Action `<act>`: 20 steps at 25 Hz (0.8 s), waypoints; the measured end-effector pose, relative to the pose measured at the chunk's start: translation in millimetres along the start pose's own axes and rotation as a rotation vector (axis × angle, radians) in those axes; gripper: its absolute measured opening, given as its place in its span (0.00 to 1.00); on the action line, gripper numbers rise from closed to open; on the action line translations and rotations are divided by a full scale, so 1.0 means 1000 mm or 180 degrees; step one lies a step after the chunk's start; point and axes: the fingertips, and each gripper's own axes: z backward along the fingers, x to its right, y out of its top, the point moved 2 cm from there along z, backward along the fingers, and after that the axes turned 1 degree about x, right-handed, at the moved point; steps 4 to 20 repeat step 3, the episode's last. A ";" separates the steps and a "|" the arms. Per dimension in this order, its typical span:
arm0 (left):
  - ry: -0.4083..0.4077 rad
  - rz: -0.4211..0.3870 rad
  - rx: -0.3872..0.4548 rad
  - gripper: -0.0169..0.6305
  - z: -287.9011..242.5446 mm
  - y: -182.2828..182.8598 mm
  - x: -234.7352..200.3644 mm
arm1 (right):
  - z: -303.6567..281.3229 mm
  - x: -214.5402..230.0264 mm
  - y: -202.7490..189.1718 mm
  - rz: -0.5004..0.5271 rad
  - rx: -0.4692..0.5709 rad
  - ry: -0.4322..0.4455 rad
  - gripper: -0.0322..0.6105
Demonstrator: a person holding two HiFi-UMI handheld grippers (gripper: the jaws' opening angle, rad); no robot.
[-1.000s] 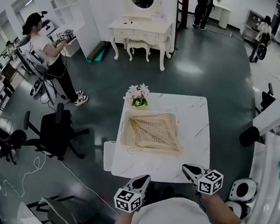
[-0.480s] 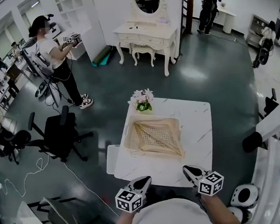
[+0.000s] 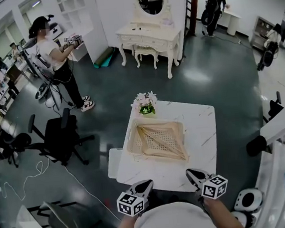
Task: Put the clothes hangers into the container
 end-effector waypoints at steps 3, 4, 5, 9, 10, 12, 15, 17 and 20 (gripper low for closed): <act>-0.0004 -0.0003 -0.0004 0.04 0.000 0.000 -0.004 | -0.004 -0.001 -0.001 -0.0005 -0.0005 -0.0002 0.08; -0.0004 -0.0003 -0.0004 0.04 0.000 0.000 -0.004 | -0.004 -0.001 -0.001 -0.0005 -0.0005 -0.0002 0.08; -0.0004 -0.0003 -0.0004 0.04 0.000 0.000 -0.004 | -0.004 -0.001 -0.001 -0.0005 -0.0005 -0.0002 0.08; -0.0004 -0.0003 -0.0004 0.04 0.000 0.000 -0.004 | -0.004 -0.001 -0.001 -0.0005 -0.0005 -0.0002 0.08; -0.0004 -0.0003 -0.0004 0.04 0.000 0.000 -0.004 | -0.004 -0.001 -0.001 -0.0005 -0.0005 -0.0002 0.08; -0.0004 -0.0003 -0.0004 0.04 0.000 0.000 -0.004 | -0.004 -0.001 -0.001 -0.0005 -0.0005 -0.0002 0.08; -0.0004 -0.0003 -0.0004 0.04 0.000 0.000 -0.004 | -0.004 -0.001 -0.001 -0.0005 -0.0005 -0.0002 0.08; -0.0004 -0.0003 -0.0004 0.04 0.000 0.000 -0.004 | -0.004 -0.001 -0.001 -0.0005 -0.0005 -0.0002 0.08; -0.0004 -0.0003 -0.0004 0.04 0.000 0.000 -0.004 | -0.004 -0.001 -0.001 -0.0005 -0.0005 -0.0002 0.08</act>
